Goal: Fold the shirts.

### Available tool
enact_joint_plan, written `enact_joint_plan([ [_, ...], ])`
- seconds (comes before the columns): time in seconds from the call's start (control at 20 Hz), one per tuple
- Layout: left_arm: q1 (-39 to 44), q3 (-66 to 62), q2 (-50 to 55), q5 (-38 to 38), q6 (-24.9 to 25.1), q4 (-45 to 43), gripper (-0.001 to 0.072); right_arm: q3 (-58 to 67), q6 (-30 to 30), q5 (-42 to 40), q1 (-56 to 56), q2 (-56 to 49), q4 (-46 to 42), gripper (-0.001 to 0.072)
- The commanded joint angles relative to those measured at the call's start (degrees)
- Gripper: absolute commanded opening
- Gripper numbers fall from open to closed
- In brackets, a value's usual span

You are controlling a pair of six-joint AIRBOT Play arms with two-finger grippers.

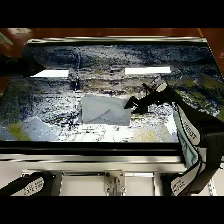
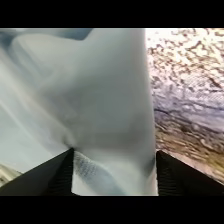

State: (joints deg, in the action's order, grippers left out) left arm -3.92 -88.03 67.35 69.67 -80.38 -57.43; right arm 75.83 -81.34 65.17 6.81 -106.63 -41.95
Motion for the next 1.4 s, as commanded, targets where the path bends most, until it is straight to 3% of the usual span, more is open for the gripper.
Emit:
enact_joint_plan([
  [0.0,0.02,0.00,-0.04,-0.17,-0.07,-0.02,0.0034,-0.20,3.98,2.27,-0.15,-2.99,8.44,0.0386],
  [0.05,0.02,0.00,-0.04,-0.17,-0.07,-0.02,0.0034,-0.11,5.88,3.28,-0.20,-2.99,9.42,0.0174],
  [0.1,0.02,0.00,-0.04,-0.17,-0.07,-0.02,0.0035,0.57,7.98,4.70,-0.63,-2.73,10.10,0.0065],
  [0.2,0.02,0.00,-0.04,-0.17,-0.04,-0.02,0.0035,3.04,11.19,6.86,-1.79,-0.42,10.25,0.0062],
  [0.3,0.02,0.00,-0.04,-0.17,0.17,-0.02,0.0035,7.93,10.05,9.07,-4.07,3.93,10.19,0.0061],
  [0.4,0.02,0.00,-0.04,-0.17,0.17,-0.02,0.0035,15.69,4.63,14.27,-7.02,9.18,8.83,0.0061],
  [0.55,0.02,0.00,-0.04,-0.17,0.17,-0.02,0.0035,30.53,-7.13,23.30,-12.85,16.15,-2.86,0.0061],
  [0.7,0.02,0.00,-0.04,-0.13,0.17,-0.02,0.0035,42.80,-12.90,32.41,-21.27,19.93,-11.08,0.0061],
  [1.05,0.02,0.00,-0.17,0.09,1.77,-0.02,0.0035,43.06,-12.07,37.81,-42.56,23.47,-15.74,0.0061],
  [1.35,0.02,0.00,-0.26,0.04,1.95,0.00,0.0035,38.77,-15.15,33.35,-45.27,23.45,-22.80,0.0061],
])
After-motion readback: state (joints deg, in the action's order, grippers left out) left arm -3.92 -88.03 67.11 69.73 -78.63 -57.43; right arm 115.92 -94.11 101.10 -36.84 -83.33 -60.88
